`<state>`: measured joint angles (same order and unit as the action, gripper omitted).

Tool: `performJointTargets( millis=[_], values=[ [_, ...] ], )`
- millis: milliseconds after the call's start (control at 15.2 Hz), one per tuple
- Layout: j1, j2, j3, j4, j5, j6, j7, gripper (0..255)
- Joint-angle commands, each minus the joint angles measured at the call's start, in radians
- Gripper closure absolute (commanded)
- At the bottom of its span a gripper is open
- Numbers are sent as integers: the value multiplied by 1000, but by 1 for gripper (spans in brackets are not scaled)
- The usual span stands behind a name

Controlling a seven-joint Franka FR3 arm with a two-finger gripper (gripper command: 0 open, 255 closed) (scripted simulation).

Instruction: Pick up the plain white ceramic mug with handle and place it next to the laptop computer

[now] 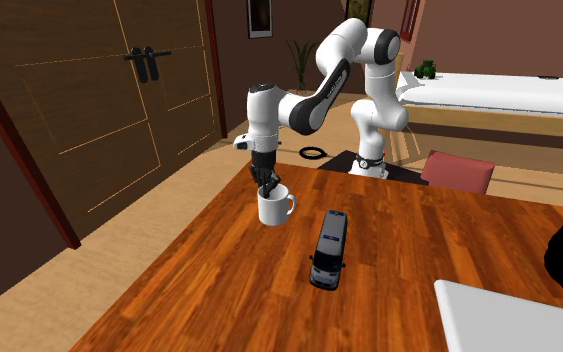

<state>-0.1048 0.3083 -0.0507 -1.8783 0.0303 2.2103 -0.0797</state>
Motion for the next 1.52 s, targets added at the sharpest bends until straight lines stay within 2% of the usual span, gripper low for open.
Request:
performJointTargets(
  millis=[0,1452],
  values=[
    [0,-6,0,5,-1,-11,0,255],
    [1,-100,-3,178,-9,-278,8,255]
  ],
)
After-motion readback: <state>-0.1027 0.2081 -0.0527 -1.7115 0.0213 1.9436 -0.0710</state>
